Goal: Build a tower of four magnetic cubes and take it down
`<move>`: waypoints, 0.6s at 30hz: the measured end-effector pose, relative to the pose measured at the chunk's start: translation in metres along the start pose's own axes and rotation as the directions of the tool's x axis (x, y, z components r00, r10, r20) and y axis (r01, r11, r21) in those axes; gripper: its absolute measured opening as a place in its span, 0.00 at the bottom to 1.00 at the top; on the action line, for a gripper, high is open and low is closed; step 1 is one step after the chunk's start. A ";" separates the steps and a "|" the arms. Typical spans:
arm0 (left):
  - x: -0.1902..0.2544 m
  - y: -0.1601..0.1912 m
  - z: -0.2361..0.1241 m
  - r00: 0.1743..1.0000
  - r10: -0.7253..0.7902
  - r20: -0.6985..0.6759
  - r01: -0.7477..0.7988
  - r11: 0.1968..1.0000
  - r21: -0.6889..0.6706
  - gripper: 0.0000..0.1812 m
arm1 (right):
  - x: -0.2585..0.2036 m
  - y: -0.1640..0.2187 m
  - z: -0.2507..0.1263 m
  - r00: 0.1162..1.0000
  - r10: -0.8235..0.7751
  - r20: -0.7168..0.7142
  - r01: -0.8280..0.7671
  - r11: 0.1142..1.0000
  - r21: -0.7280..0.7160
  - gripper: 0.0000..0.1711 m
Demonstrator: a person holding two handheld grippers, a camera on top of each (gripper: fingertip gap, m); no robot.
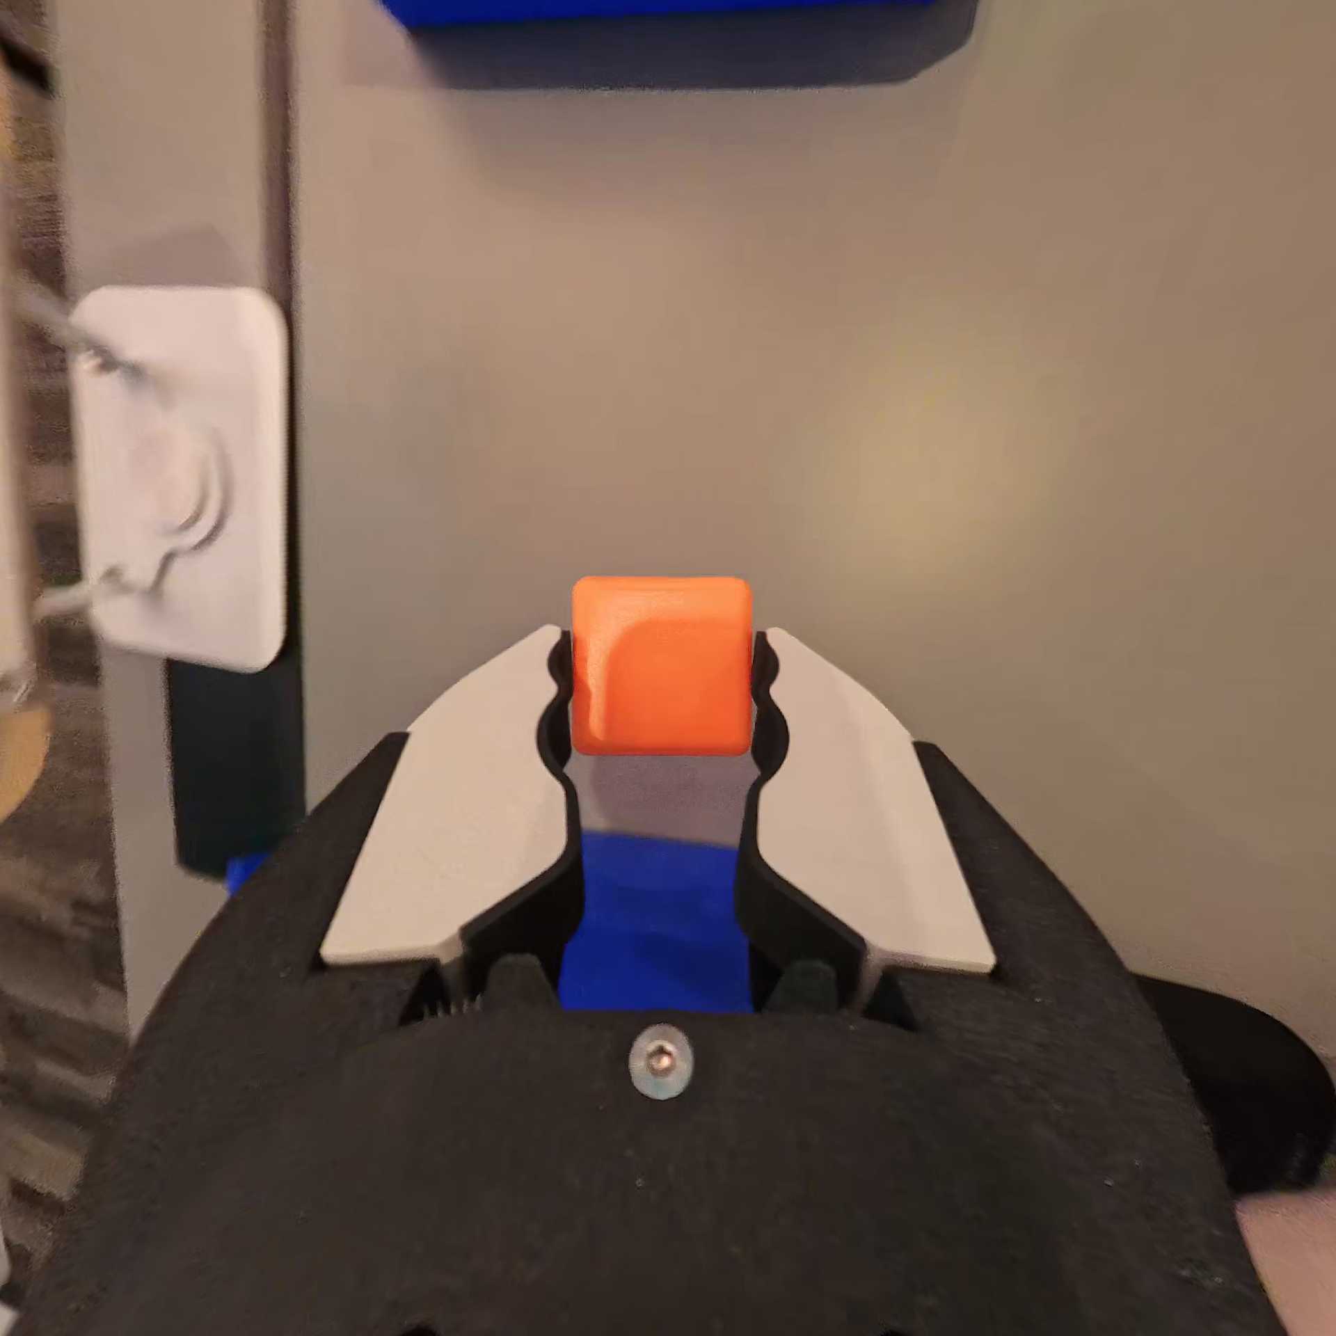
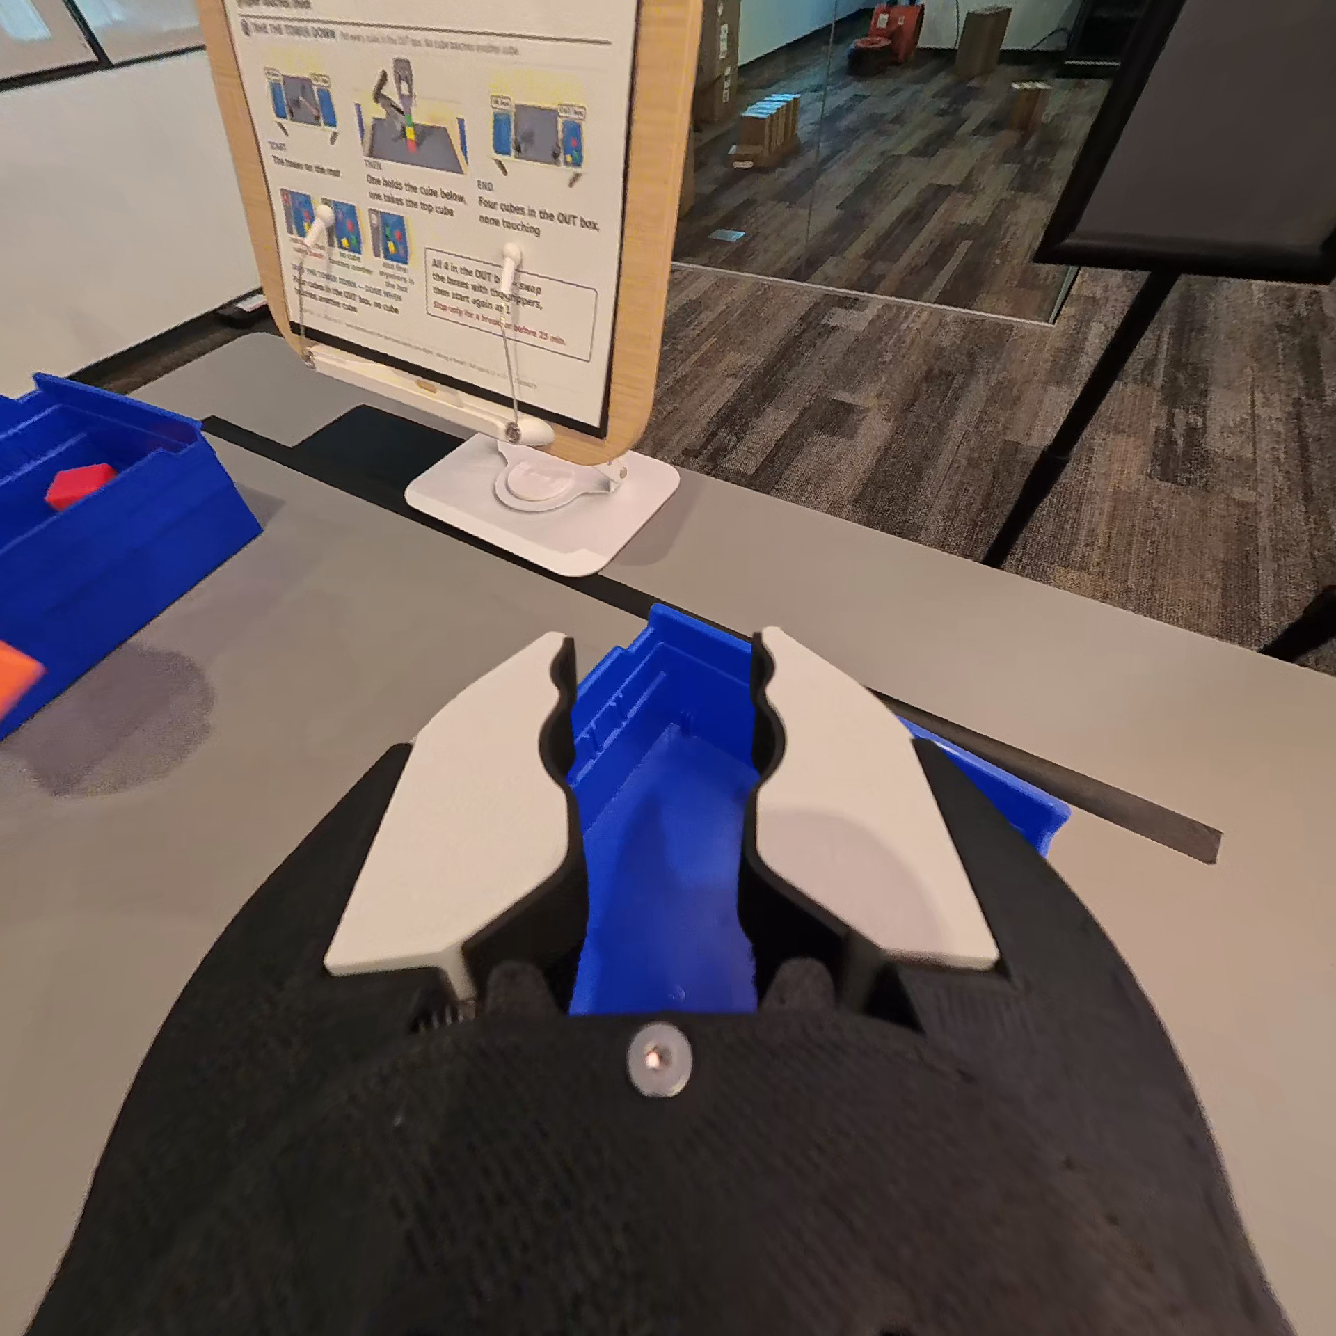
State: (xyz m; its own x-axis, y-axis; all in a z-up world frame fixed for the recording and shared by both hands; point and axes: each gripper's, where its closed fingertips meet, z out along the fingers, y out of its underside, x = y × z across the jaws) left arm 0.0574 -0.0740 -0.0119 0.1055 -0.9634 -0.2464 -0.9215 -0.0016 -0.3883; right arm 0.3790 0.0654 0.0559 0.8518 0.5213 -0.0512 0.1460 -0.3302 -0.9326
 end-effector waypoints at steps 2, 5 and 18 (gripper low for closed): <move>0.004 -0.016 0.038 0.994 0.017 -0.106 -0.022 0.999 -0.043 0.26 | -0.003 -0.003 -0.002 1.000 0.001 0.018 -0.001 1.000 0.017 0.28; 0.000 -0.027 0.083 0.983 -0.001 -0.186 -0.013 0.997 -0.076 0.26 | -0.005 -0.007 -0.006 0.999 0.009 0.037 -0.011 0.999 0.042 0.28; 0.001 -0.028 0.147 0.967 -0.017 -0.256 -0.008 0.996 -0.094 0.26 | -0.002 -0.005 -0.013 0.995 0.055 0.085 -0.060 0.996 0.060 0.28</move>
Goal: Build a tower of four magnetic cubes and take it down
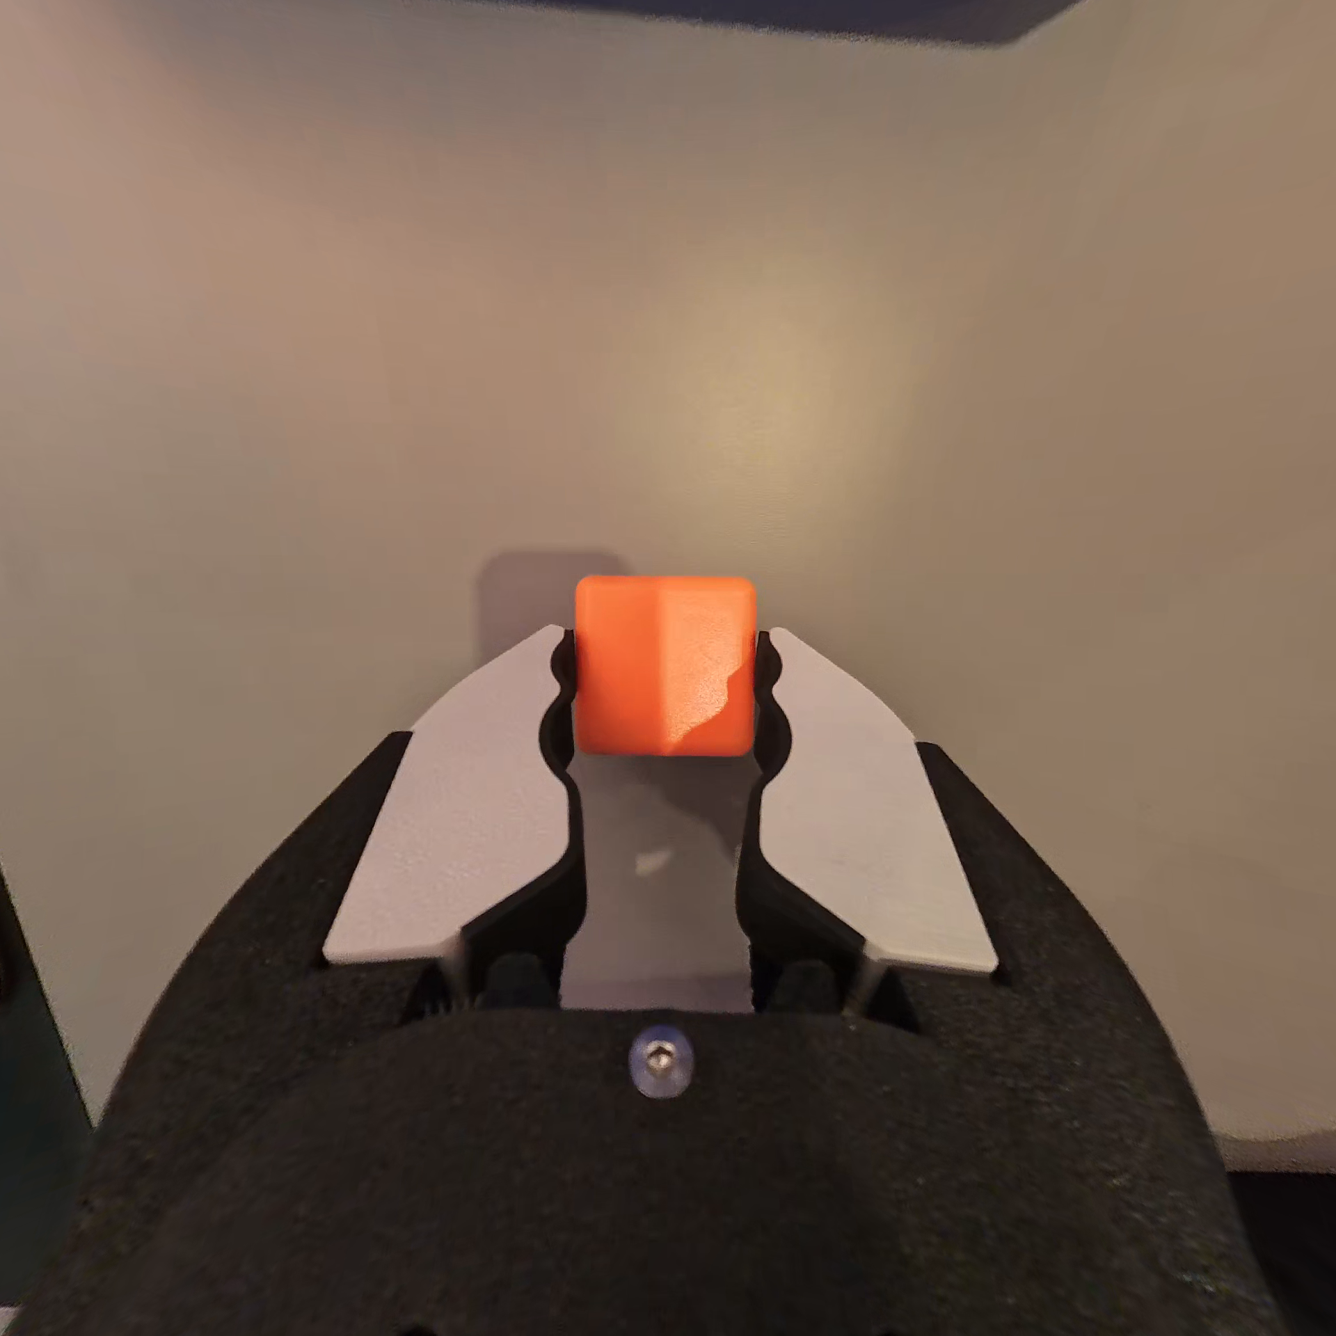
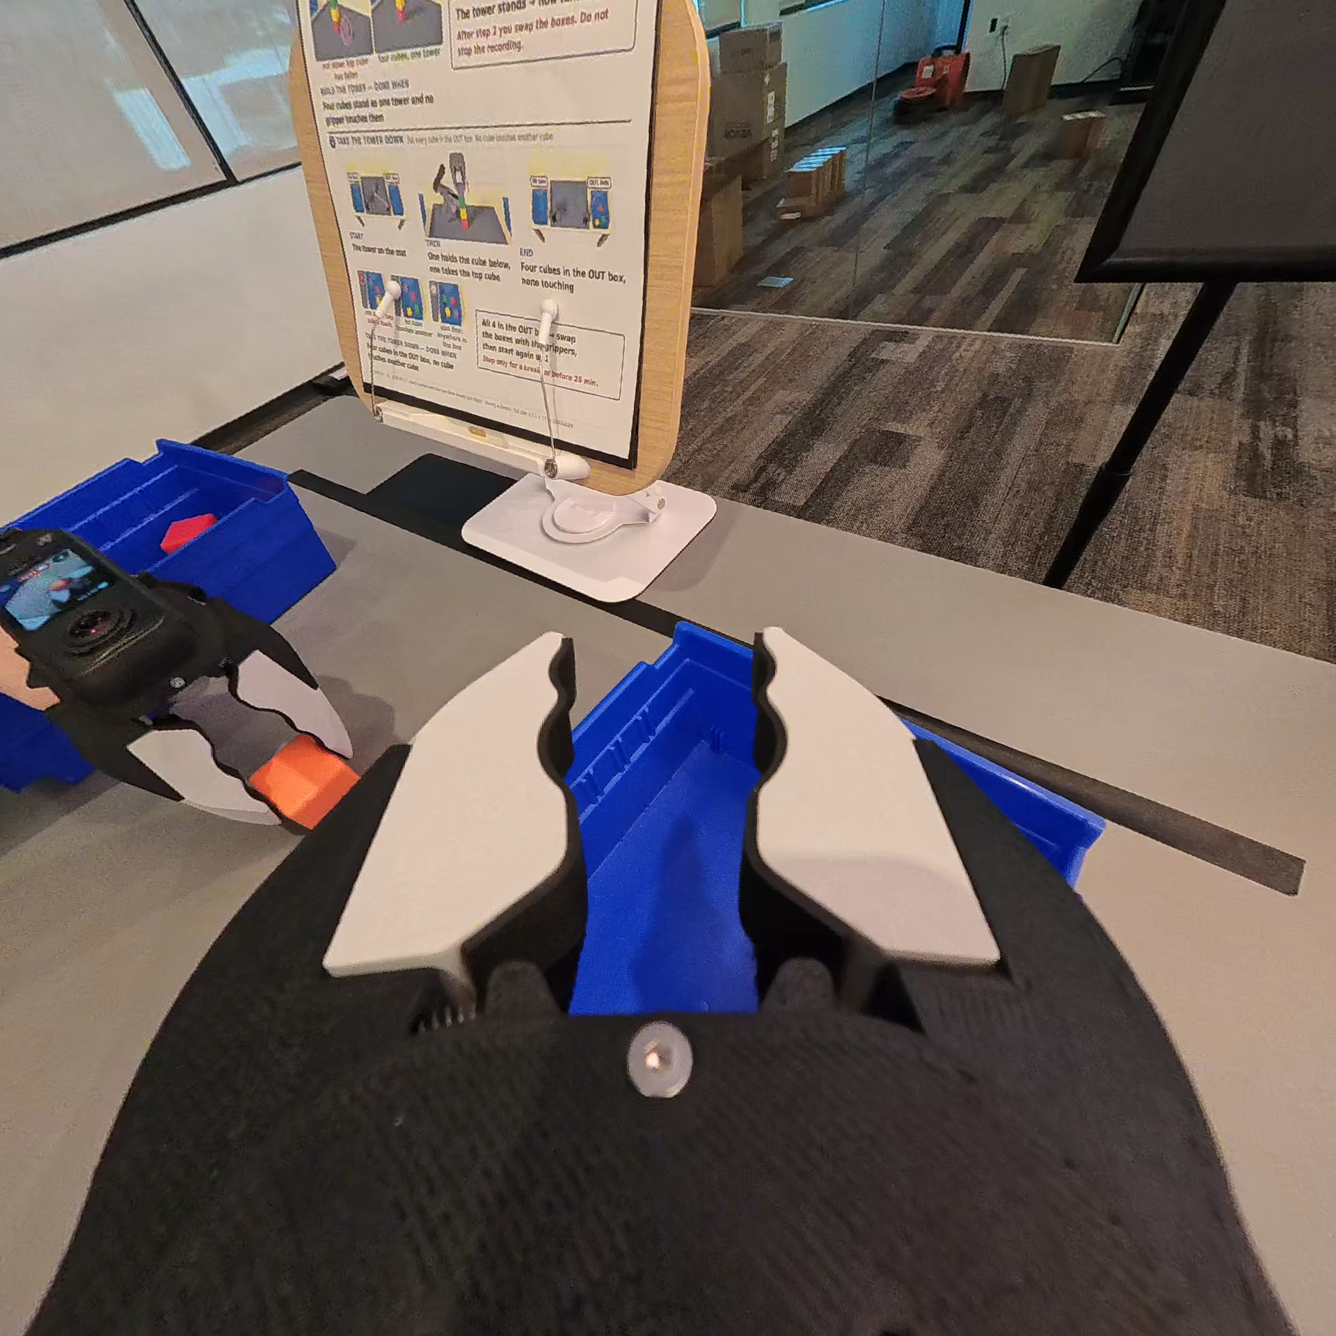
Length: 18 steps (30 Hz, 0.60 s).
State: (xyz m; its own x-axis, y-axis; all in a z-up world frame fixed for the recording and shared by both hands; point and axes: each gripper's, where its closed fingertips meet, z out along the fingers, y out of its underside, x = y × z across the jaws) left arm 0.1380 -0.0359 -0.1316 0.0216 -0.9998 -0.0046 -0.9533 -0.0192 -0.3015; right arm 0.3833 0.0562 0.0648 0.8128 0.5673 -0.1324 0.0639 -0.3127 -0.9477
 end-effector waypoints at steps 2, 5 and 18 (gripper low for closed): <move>0.001 0.000 0.002 1.000 0.004 -0.003 -0.004 1.000 0.010 0.26 | 0.000 0.000 0.000 1.000 0.003 0.005 -0.003 1.000 0.001 0.28; 0.001 0.001 0.005 1.000 0.004 -0.003 -0.004 1.000 0.004 0.26 | 0.001 -0.001 -0.001 1.000 0.005 0.009 -0.005 1.000 0.004 0.28; 0.003 -0.015 -0.078 0.992 -0.065 0.110 0.029 0.952 0.304 0.27 | 0.005 -0.004 -0.008 1.000 0.014 0.004 -0.014 0.999 0.040 0.30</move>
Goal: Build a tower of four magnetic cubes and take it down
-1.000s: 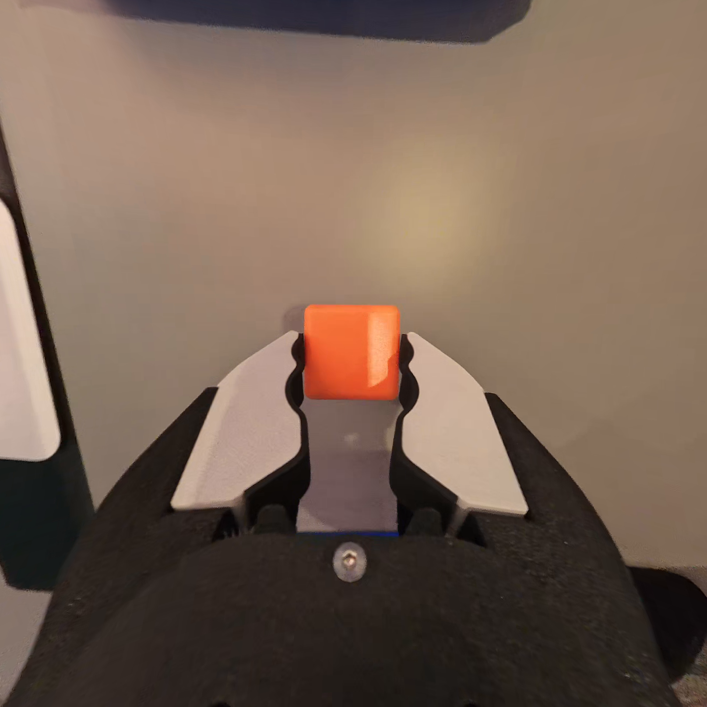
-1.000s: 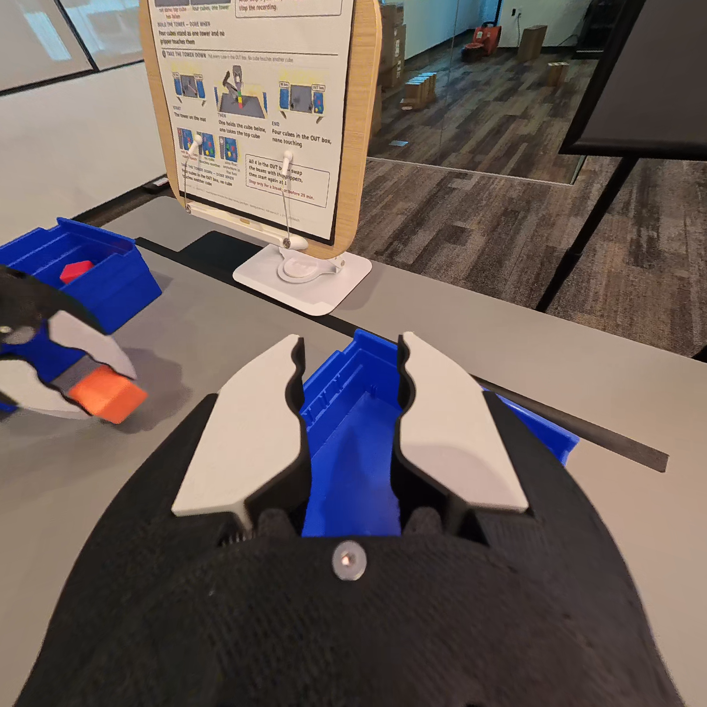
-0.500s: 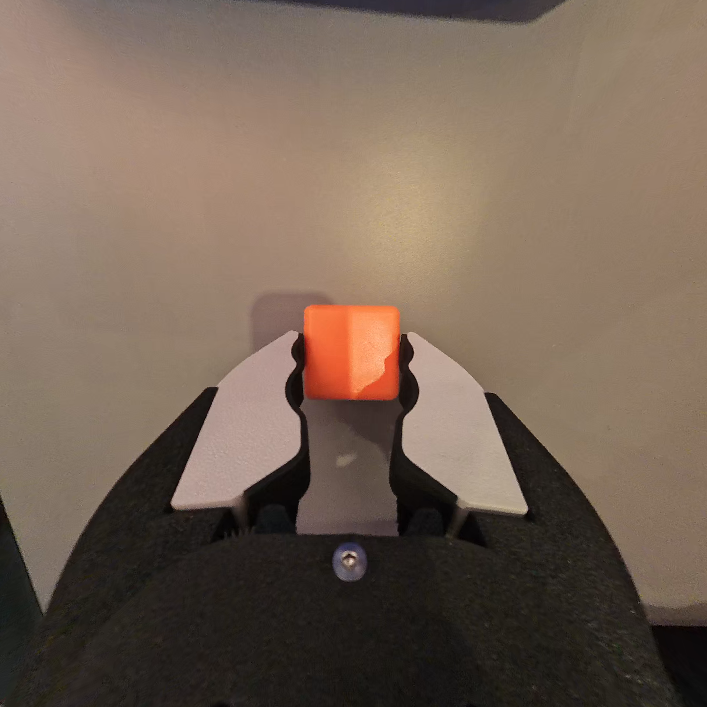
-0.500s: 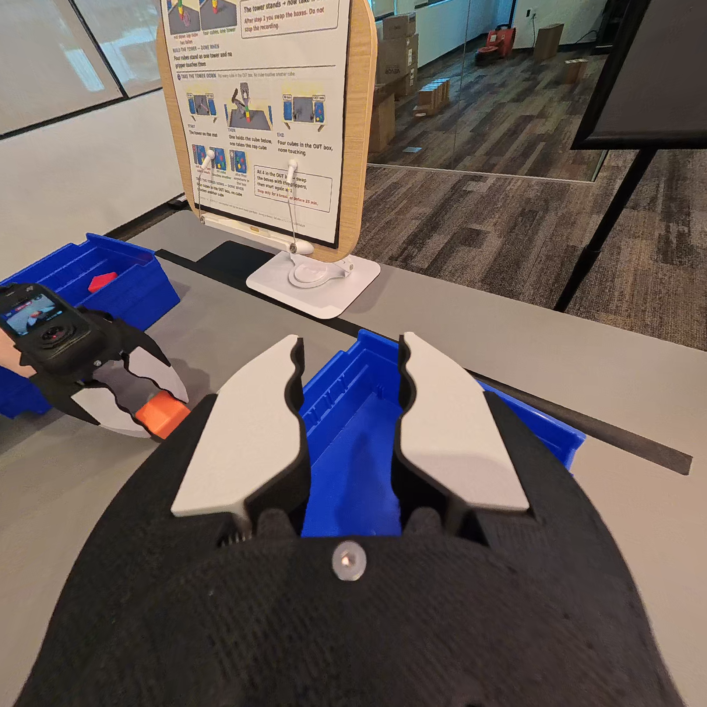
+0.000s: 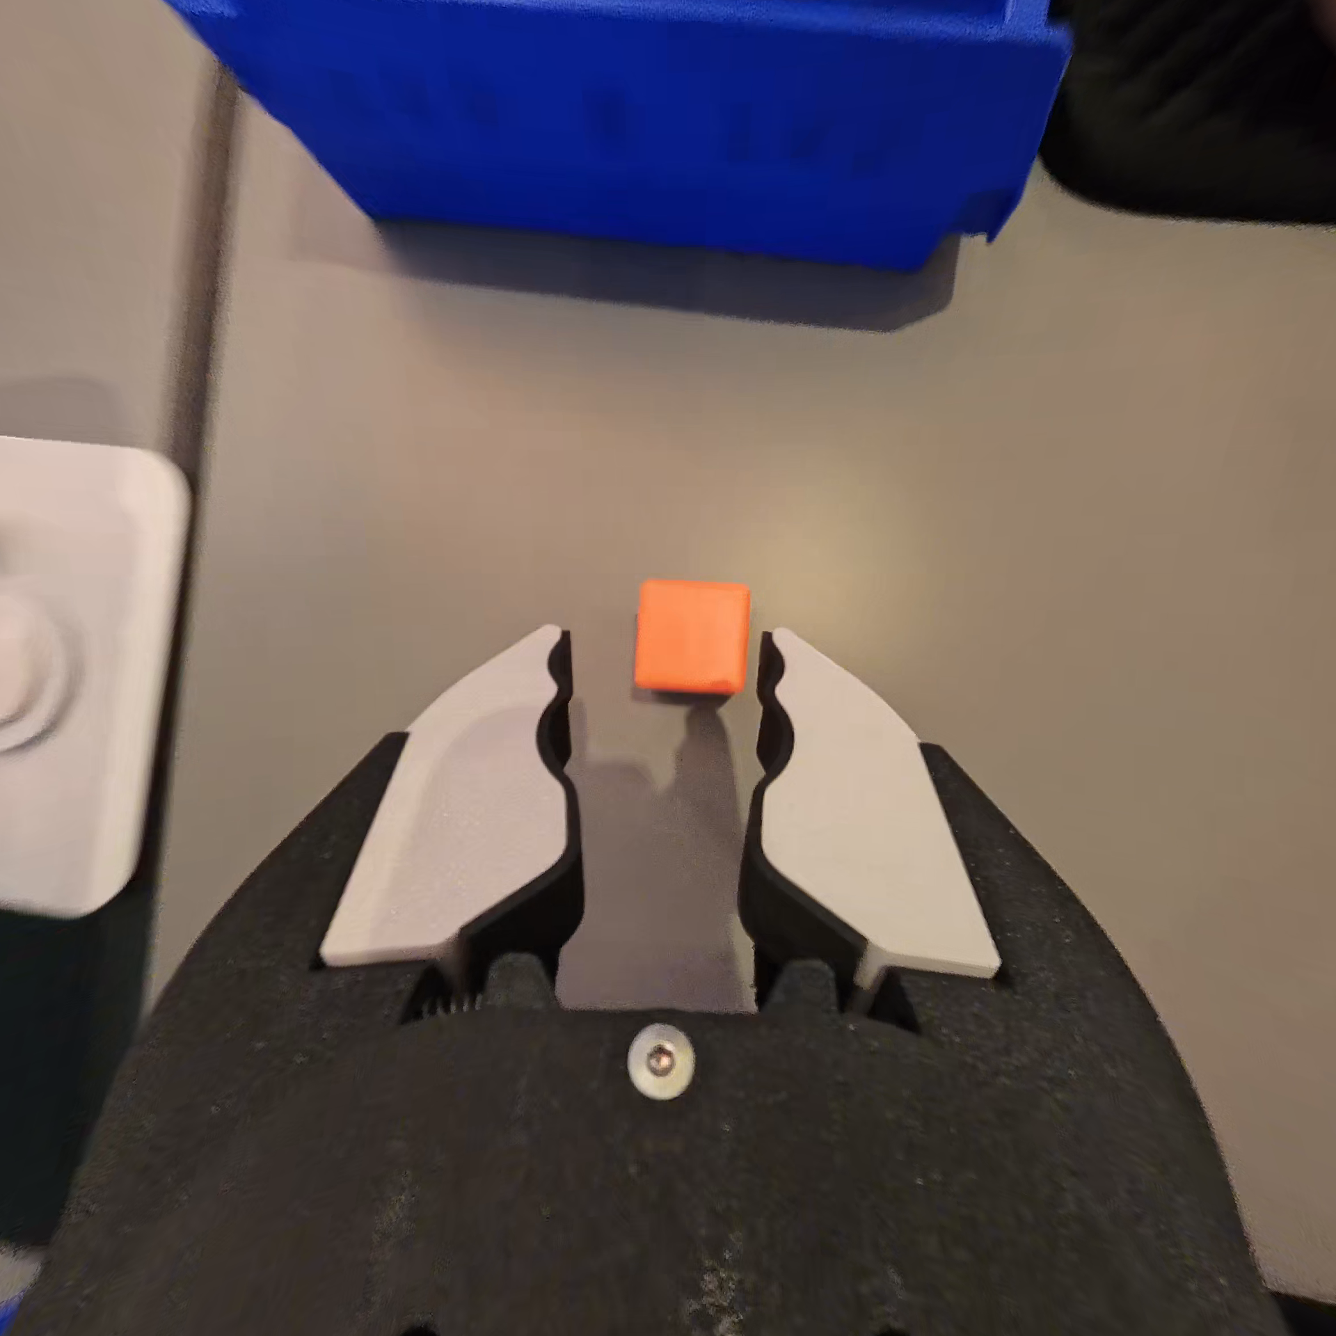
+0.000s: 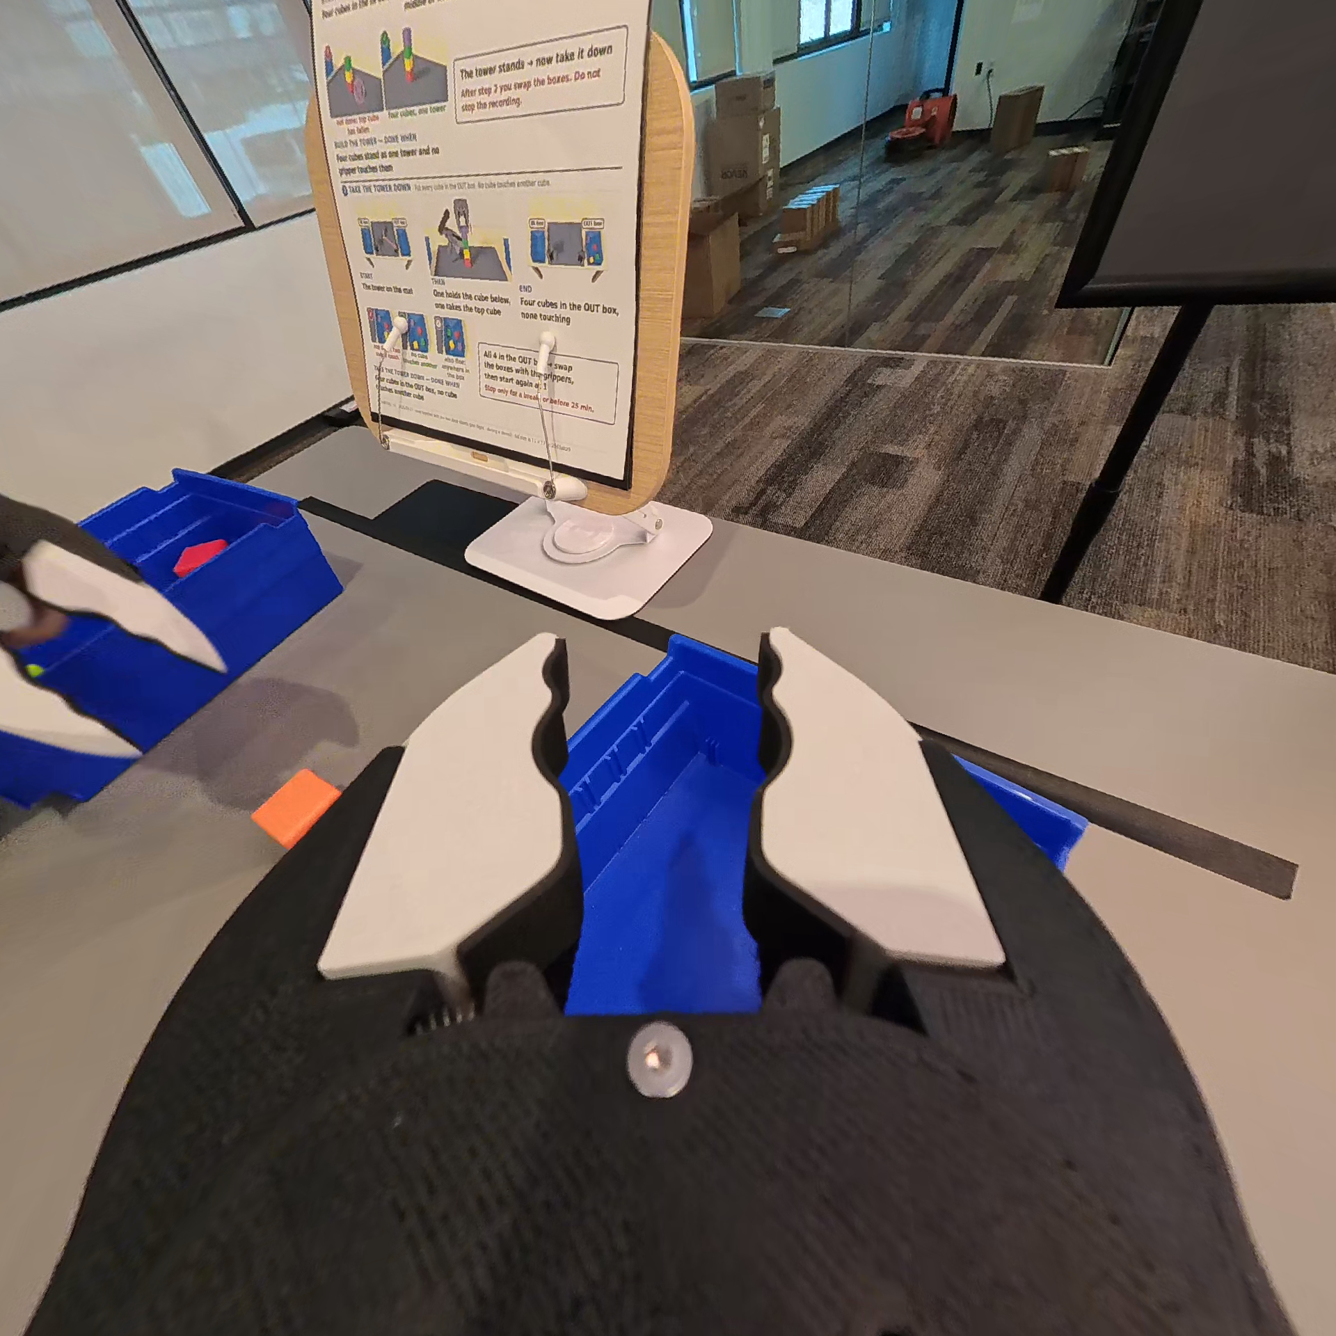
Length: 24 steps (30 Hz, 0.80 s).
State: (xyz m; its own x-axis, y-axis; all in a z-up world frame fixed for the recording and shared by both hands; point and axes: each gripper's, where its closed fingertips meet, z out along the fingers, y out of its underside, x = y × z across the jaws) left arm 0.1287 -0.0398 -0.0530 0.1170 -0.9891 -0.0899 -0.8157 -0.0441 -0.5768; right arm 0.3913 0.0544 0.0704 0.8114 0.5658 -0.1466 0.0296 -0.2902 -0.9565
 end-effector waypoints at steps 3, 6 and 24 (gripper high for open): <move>-0.005 0.005 -0.071 0.988 -0.027 0.150 0.012 0.995 0.099 0.28 | 0.001 -0.001 -0.003 1.000 0.013 0.002 -0.013 1.000 0.012 0.30; 0.000 0.030 -0.136 0.963 -0.176 0.203 0.139 0.973 0.187 0.29 | 0.003 0.002 -0.002 1.000 0.020 -0.003 -0.020 1.000 0.002 0.30; 0.036 0.314 -0.152 0.896 -0.291 0.336 0.432 0.749 -0.503 0.33 | -0.004 0.019 0.021 1.000 -0.018 0.004 0.018 0.994 -0.103 0.31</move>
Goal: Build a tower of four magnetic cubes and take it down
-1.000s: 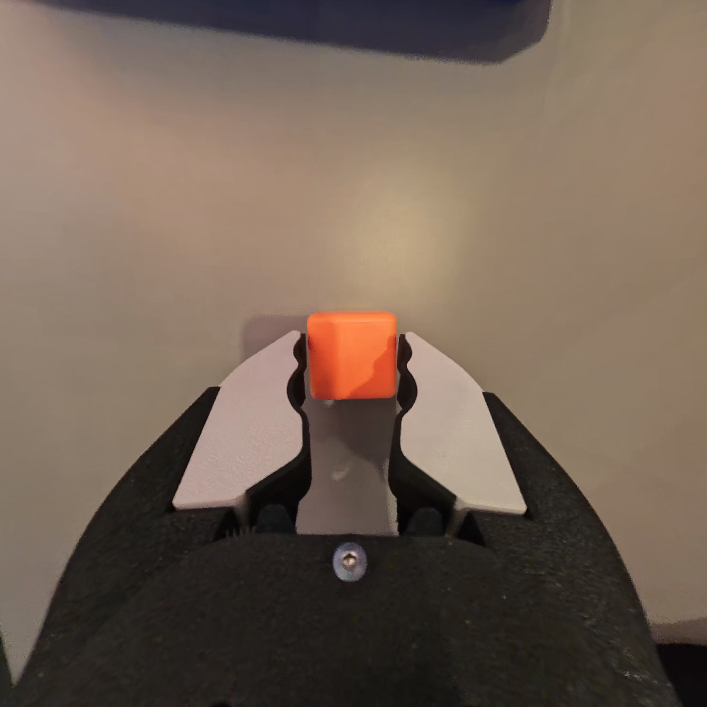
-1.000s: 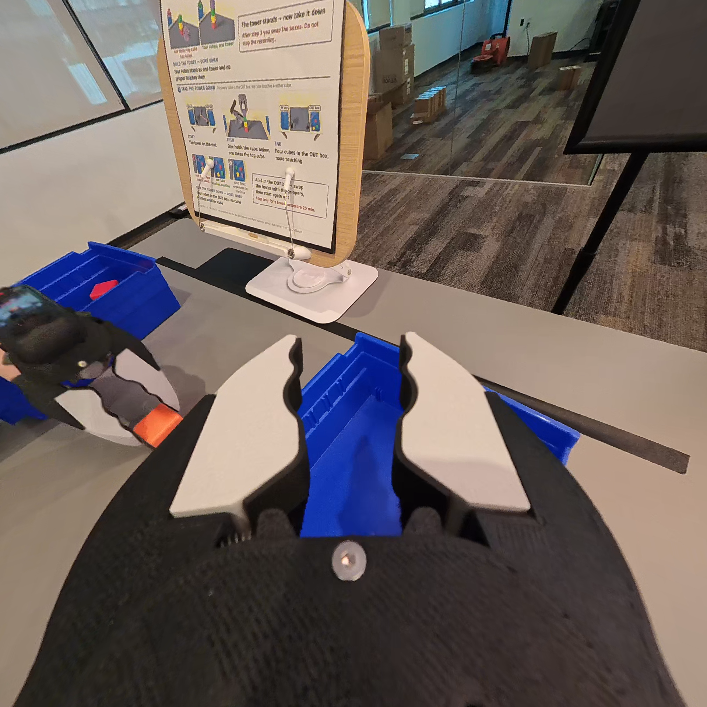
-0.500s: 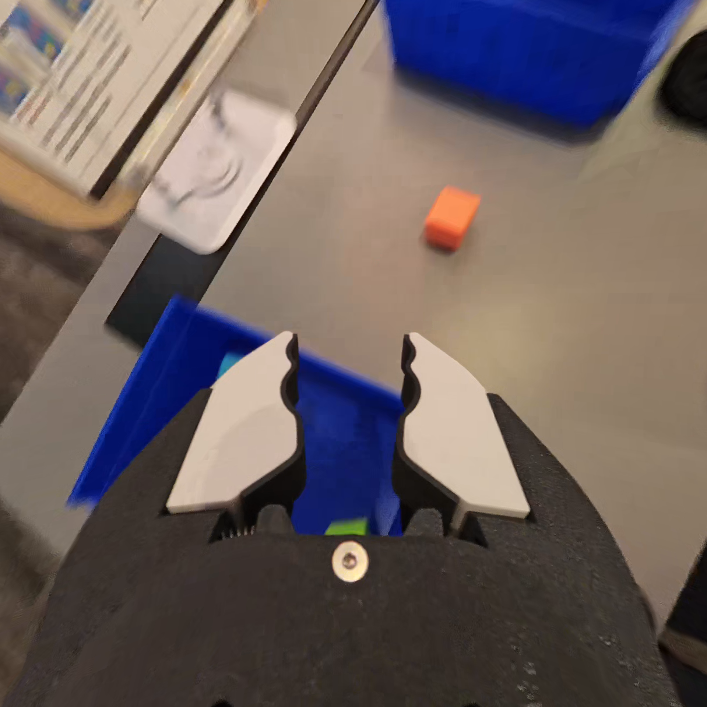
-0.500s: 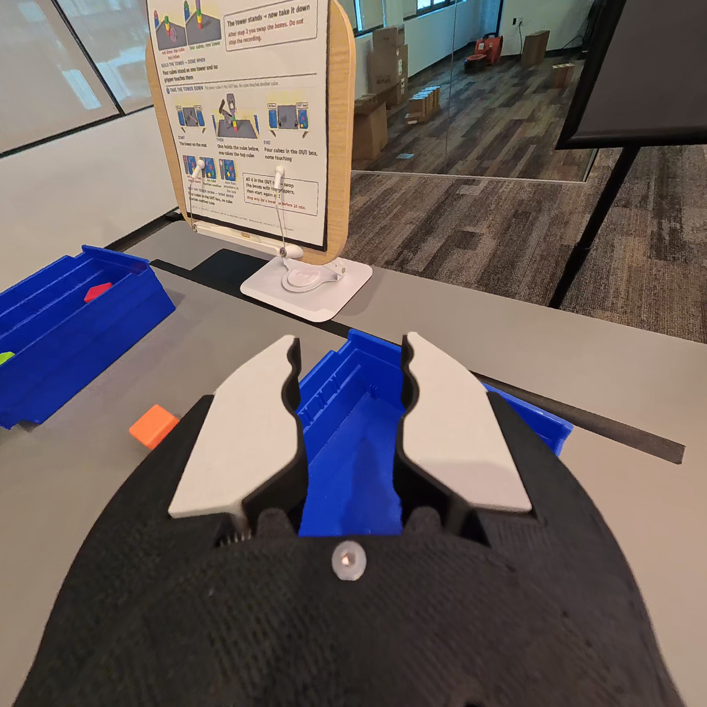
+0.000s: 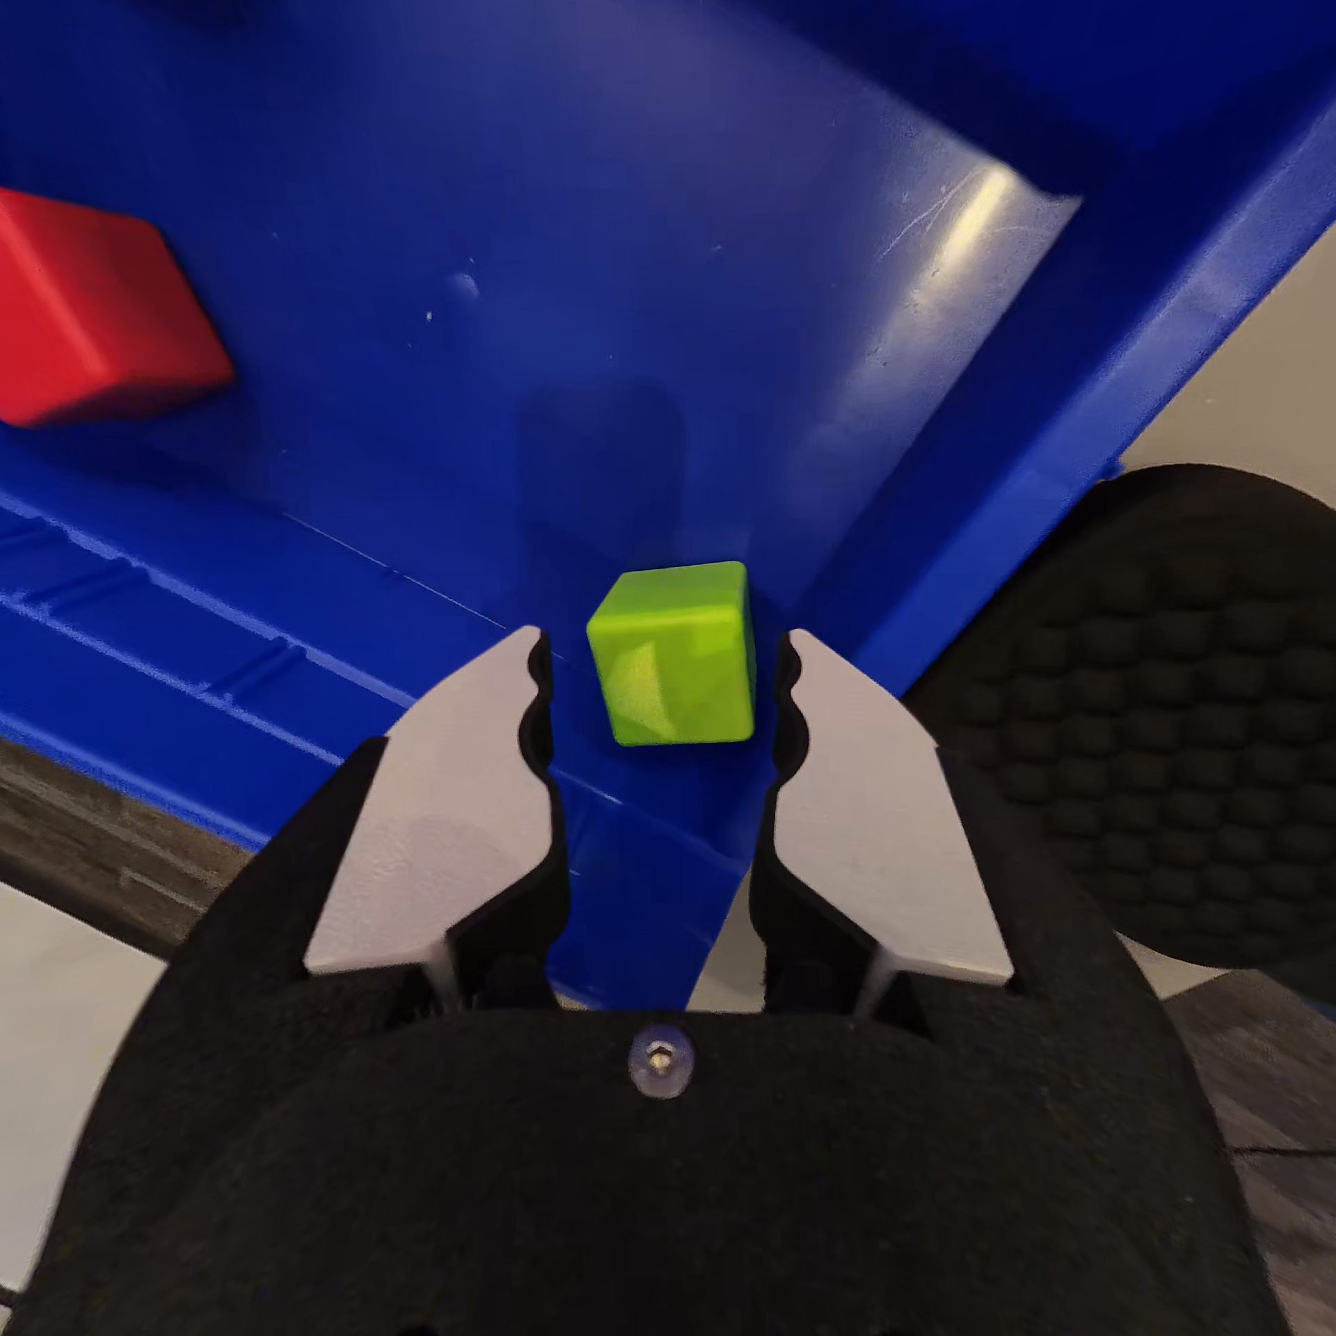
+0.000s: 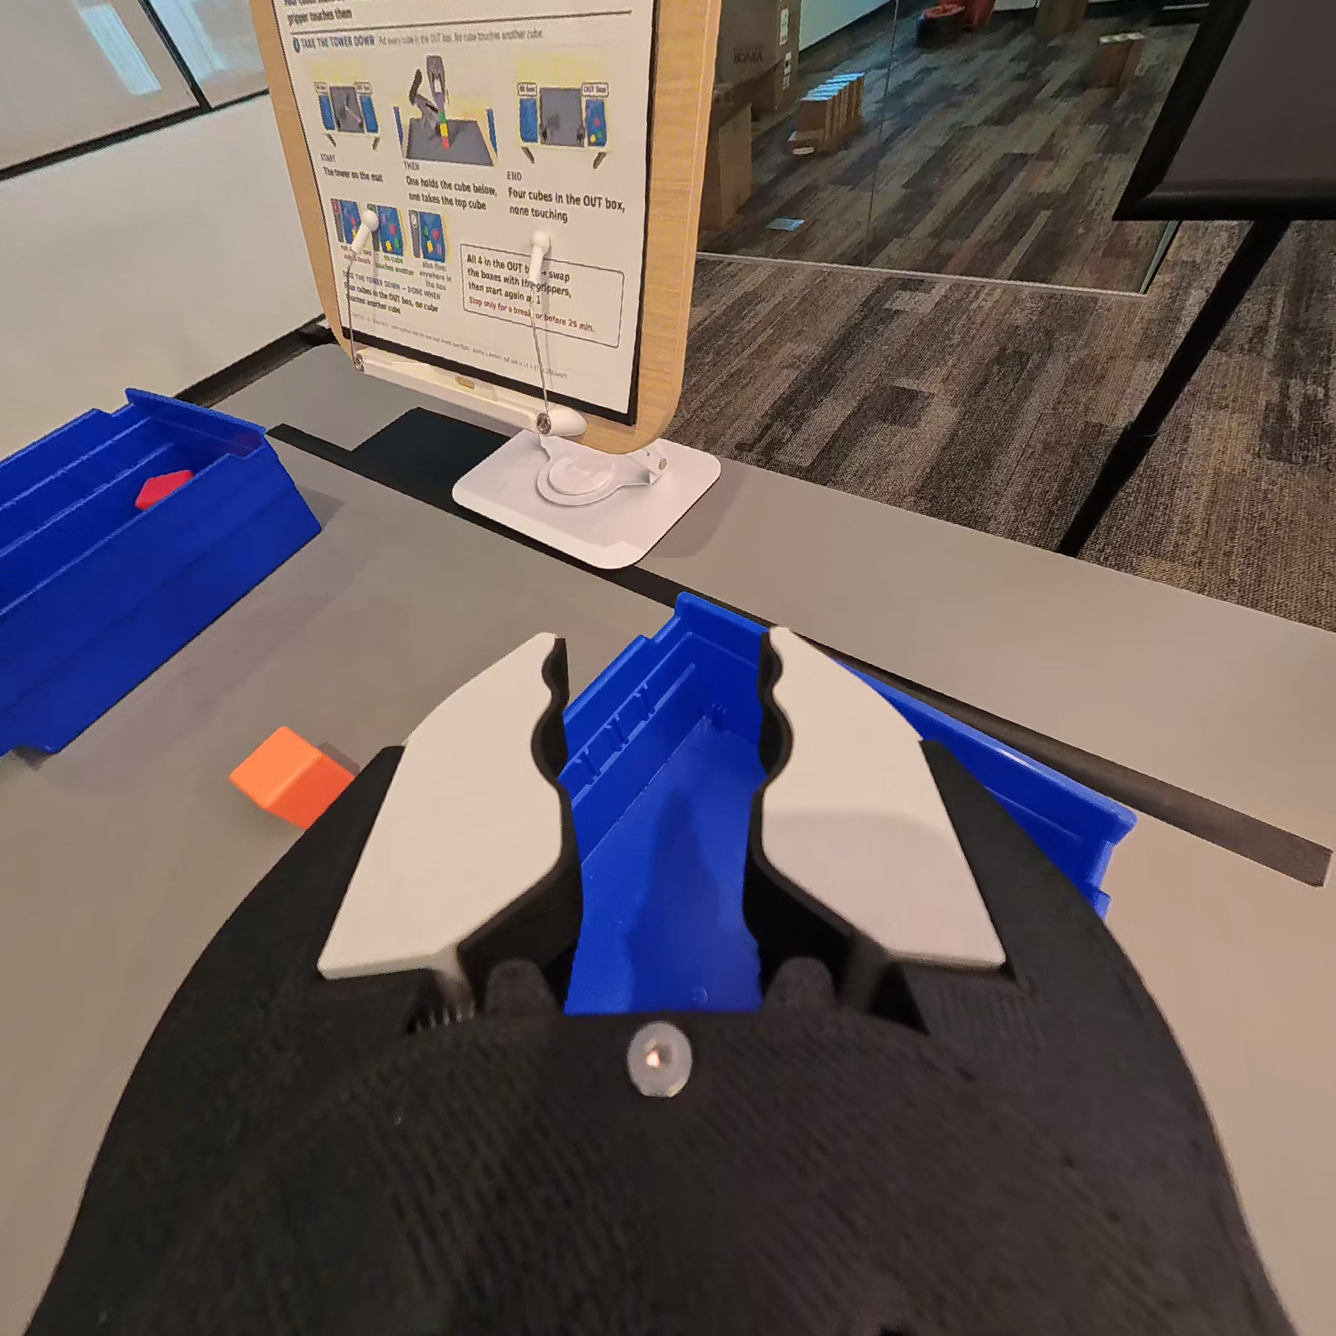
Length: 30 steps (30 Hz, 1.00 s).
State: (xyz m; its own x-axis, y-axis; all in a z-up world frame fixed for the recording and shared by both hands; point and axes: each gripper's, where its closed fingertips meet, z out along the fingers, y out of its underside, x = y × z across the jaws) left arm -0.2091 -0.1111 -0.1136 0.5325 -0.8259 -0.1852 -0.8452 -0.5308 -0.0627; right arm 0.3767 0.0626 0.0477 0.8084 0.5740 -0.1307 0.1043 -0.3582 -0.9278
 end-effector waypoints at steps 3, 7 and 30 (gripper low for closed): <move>0.001 0.003 0.009 1.000 -0.013 -0.027 0.012 0.999 -0.031 0.32 | 0.001 0.002 0.000 1.000 0.008 0.006 -0.008 1.000 -0.004 0.30; 0.001 0.008 0.018 1.000 0.020 -0.010 -0.021 0.996 -0.084 0.29 | 0.005 0.005 -0.001 1.000 0.018 0.002 -0.018 1.000 -0.011 0.31; -0.020 -0.049 -0.065 0.971 0.080 0.224 -0.090 0.995 0.035 0.26 | 0.011 0.014 0.000 0.998 0.054 0.028 -0.053 0.998 -0.035 0.30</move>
State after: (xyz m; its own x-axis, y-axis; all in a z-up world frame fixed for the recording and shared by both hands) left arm -0.1751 -0.0811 -0.0436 0.4390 -0.8021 -0.4049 -0.8909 -0.4470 -0.0804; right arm 0.3870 0.0634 0.0335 0.7964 0.5741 -0.1903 0.0817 -0.4140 -0.9066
